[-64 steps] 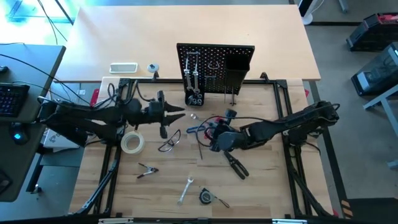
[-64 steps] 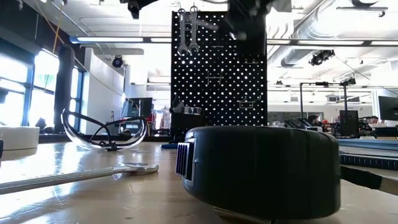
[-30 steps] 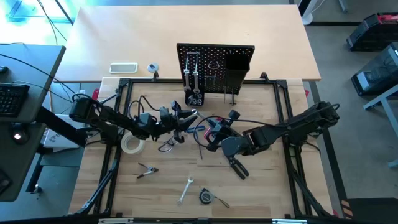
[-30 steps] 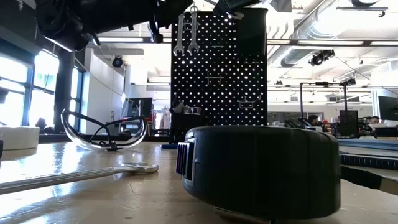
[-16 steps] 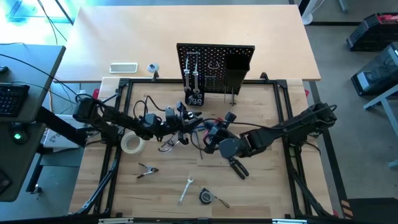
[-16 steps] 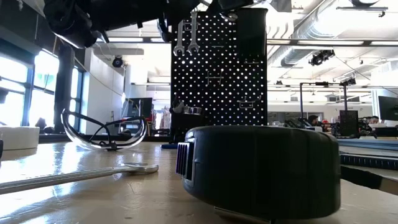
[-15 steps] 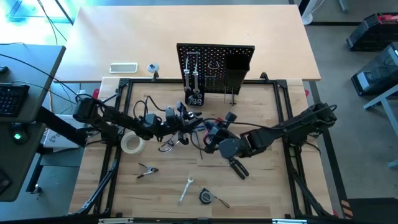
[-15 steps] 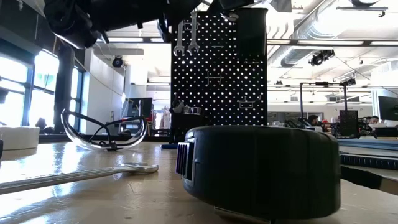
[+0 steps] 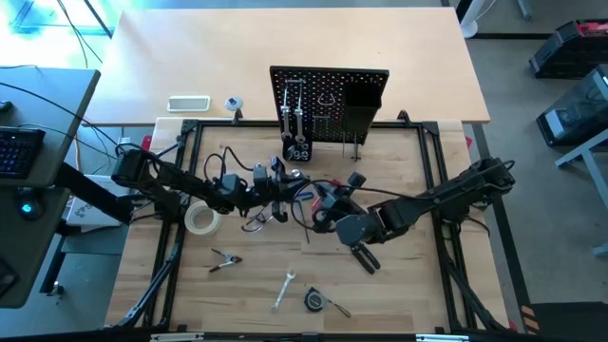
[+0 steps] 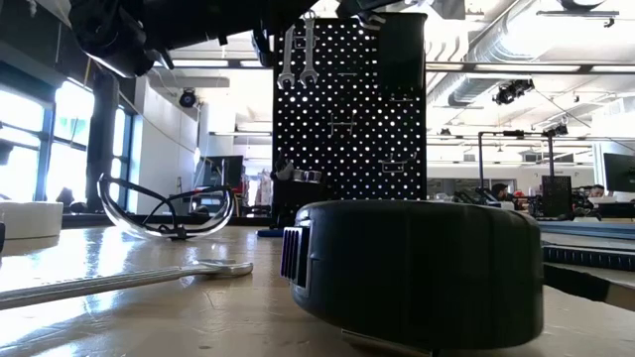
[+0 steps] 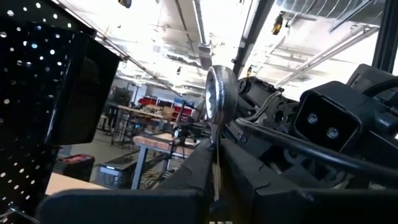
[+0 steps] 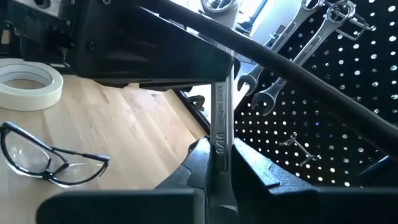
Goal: Hang tools onto peg board
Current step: Hang the top wrench onto the peg board
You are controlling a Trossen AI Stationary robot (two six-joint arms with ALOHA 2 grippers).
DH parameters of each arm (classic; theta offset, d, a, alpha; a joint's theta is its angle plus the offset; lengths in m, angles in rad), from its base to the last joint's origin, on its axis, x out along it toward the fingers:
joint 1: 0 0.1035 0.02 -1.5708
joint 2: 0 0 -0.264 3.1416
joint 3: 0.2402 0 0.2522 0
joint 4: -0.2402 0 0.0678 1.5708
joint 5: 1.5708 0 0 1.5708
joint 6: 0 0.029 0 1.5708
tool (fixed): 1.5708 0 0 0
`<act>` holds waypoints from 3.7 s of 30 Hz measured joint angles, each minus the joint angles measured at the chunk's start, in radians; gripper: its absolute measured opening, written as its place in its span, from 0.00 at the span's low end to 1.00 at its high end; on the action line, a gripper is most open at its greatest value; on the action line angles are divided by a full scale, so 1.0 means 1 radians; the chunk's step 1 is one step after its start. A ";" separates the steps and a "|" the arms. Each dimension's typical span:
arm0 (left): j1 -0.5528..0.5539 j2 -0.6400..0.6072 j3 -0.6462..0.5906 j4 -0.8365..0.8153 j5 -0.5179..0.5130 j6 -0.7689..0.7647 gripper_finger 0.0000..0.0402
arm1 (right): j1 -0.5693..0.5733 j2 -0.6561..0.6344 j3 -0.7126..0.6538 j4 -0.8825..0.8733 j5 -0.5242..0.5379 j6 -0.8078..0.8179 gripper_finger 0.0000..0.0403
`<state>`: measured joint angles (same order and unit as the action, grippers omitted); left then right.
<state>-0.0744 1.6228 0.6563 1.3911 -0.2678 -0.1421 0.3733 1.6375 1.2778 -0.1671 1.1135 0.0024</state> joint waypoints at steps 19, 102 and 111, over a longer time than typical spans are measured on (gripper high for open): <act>0.000 -0.001 0.000 -0.008 0.035 0.023 0.04 | 0.000 -0.001 0.000 0.007 -0.115 -0.004 0.09; 0.189 0.250 0.294 -0.536 0.678 0.151 0.00 | -0.094 -0.174 -0.673 0.604 -0.585 0.308 0.25; 0.191 0.251 0.297 -0.570 0.675 0.151 0.03 | -0.114 -0.173 -0.673 0.574 -0.586 0.307 0.03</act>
<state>0.1167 1.8736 0.9535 0.8215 0.4070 0.0086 0.2592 1.4640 0.6048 0.4068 0.5273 0.3096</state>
